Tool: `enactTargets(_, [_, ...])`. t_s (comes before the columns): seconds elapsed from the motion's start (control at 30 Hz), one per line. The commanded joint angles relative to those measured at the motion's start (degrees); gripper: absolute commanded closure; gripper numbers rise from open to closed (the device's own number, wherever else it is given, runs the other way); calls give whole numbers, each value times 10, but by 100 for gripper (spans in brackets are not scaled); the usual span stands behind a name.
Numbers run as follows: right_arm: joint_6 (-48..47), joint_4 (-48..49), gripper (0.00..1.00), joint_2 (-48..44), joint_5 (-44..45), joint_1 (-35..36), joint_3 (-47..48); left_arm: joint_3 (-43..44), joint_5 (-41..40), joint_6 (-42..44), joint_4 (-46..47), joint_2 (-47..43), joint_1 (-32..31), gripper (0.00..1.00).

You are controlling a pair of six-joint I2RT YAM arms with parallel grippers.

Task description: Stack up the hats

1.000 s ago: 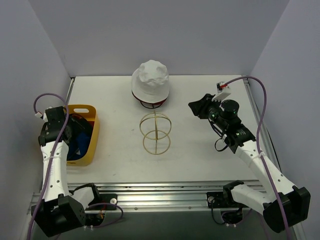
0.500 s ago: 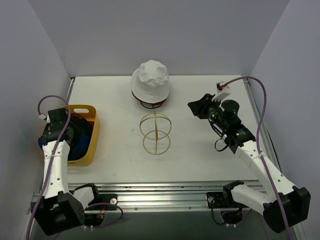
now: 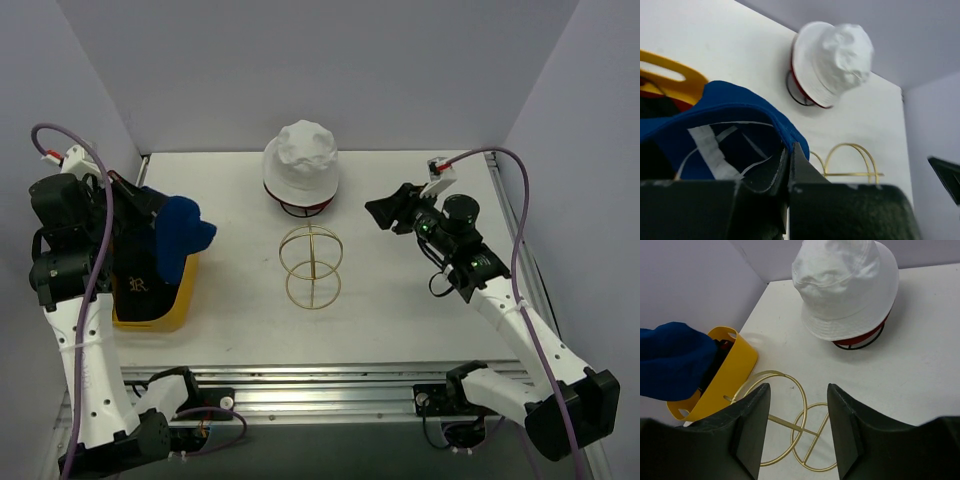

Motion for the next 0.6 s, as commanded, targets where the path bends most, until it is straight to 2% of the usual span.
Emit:
enactTargets(0.0, [-4, 68, 54, 29, -55, 2, 60, 25, 163, 0, 65, 31, -14, 98])
enactTargets(0.13, [-18, 77, 48, 65, -91, 18, 104, 52, 191, -11, 104, 52, -45, 97])
enactTargets(0.2, [-26, 98, 44, 85, -103, 28, 127, 49, 221, -25, 168, 57, -74, 98])
enactTargets(0.27, [-25, 123, 41, 110, -155, 31, 147, 36, 257, -70, 258, 76, -105, 97])
enactTargets(0.33, [-33, 133, 39, 128, -170, 39, 189, 67, 278, -81, 274, 102, -129, 98])
enactTargets(0.4, [-48, 121, 36, 157, -176, 45, 232, 101, 280, -53, 256, 142, -168, 98])
enactTargets(0.47, [-64, 113, 36, 190, -199, 45, 258, 142, 299, -41, 248, 178, -181, 98])
enactTargets(0.53, [-75, 102, 36, 210, -220, 46, 284, 148, 344, -57, 285, 197, -187, 98])
enactTargets(0.57, [-87, 102, 36, 224, -227, 45, 288, 144, 389, -70, 340, 214, -189, 98])
